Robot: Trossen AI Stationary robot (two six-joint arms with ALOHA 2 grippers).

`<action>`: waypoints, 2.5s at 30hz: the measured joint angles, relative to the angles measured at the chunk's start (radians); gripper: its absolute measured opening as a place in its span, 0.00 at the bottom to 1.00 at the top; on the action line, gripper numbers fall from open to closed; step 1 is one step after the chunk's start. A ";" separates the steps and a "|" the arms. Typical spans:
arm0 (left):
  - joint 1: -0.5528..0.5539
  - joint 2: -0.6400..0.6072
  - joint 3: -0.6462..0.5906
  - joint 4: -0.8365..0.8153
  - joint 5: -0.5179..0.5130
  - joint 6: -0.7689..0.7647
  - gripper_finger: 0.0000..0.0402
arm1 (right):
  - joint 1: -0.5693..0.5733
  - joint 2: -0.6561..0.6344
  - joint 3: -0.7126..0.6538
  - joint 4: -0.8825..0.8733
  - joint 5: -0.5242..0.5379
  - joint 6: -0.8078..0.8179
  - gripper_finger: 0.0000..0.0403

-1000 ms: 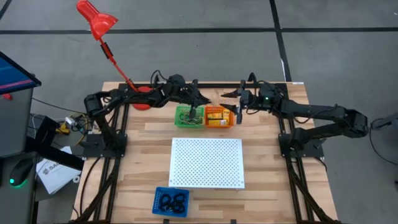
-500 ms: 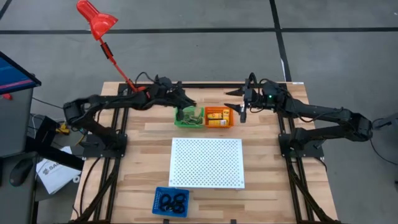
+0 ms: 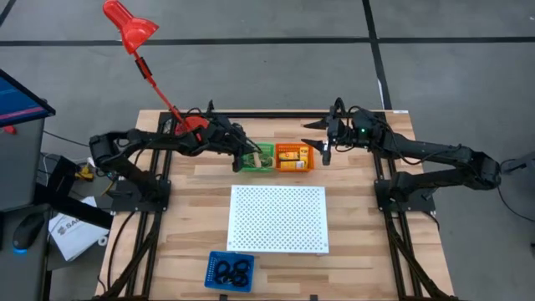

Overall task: Pick & Place Office Desk Supplies
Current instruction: Put the brown rubber band into the green bin, then put the orange bin on the shelf

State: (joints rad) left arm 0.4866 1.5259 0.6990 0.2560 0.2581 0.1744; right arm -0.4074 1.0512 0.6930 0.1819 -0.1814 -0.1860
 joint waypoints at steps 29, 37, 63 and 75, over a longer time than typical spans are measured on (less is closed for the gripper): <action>0.025 -0.298 -0.090 -0.130 -0.205 0.088 0.64 | -0.094 -0.007 0.000 -0.138 0.105 0.027 0.57; 0.043 -0.504 -0.231 -0.129 -0.326 0.007 0.59 | -0.179 -0.006 -0.001 -0.239 0.181 0.176 0.57; -0.043 -0.919 -0.611 0.157 -0.269 -0.172 0.40 | -0.157 -0.082 -0.127 -0.289 0.156 0.362 0.57; -0.126 -0.904 -0.505 0.129 -0.419 -0.060 0.37 | -0.176 0.154 0.123 -0.636 0.129 0.205 0.50</action>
State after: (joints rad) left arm 0.3607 0.6214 0.1940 0.3845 -0.1606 0.1143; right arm -0.5831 1.2047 0.8158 -0.4540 -0.0524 0.0191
